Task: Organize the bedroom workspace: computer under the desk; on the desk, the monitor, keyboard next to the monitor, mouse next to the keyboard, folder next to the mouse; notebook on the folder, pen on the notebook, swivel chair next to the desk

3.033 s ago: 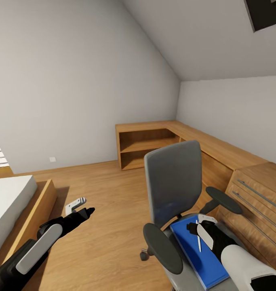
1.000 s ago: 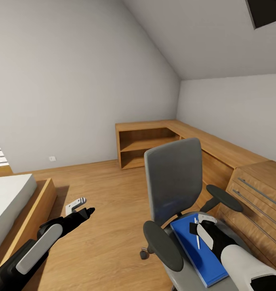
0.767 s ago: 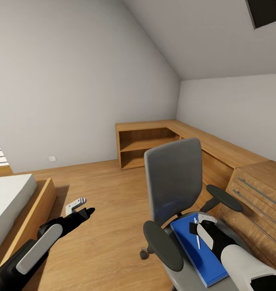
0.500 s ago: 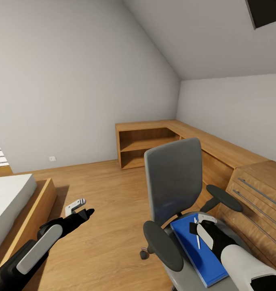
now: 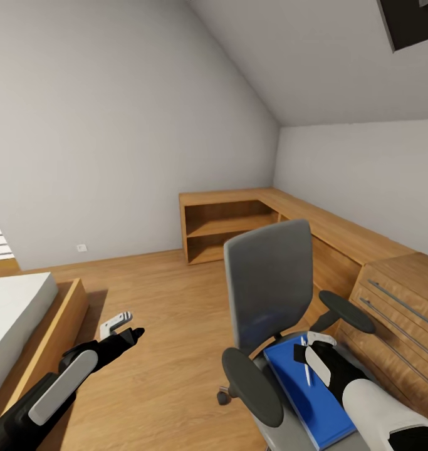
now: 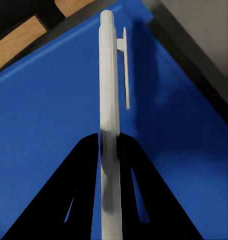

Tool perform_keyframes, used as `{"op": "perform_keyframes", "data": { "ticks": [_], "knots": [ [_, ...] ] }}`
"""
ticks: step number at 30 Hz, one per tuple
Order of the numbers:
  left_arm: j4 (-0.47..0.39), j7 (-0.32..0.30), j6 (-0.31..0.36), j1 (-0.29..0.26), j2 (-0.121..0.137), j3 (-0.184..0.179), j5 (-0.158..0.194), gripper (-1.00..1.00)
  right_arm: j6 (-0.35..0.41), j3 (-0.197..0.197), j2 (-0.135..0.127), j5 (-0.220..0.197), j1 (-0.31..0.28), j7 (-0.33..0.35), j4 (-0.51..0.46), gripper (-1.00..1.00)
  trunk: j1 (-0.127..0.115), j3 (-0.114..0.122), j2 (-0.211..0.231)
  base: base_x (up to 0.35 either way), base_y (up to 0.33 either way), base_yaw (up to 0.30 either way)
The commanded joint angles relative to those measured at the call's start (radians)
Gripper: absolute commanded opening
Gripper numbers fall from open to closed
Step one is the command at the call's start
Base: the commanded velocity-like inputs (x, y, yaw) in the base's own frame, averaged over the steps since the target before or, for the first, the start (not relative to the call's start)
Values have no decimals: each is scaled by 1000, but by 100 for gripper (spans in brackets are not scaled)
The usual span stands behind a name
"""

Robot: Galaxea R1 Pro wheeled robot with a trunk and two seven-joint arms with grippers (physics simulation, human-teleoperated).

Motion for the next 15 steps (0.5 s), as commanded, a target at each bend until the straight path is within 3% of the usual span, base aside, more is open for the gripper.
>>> {"op": "perform_keyframes", "data": {
  "ticks": [1,7,15],
  "knots": [
    [0,12,-1,-1,1,-4,7,100,4,8,-1,-12,0,-5,-3,-100,-4,2,7,0,0,0],
    [7,42,-1,-1,1,-11,5,100,11,7,-5,-13,0,-6,-49,-100,-27,21,49,-51,0,0],
    [9,44,0,-1,1,-12,5,100,77,6,-7,-14,2,-8,-145,-100,-58,46,105,-294,0,0]
  ]
}}
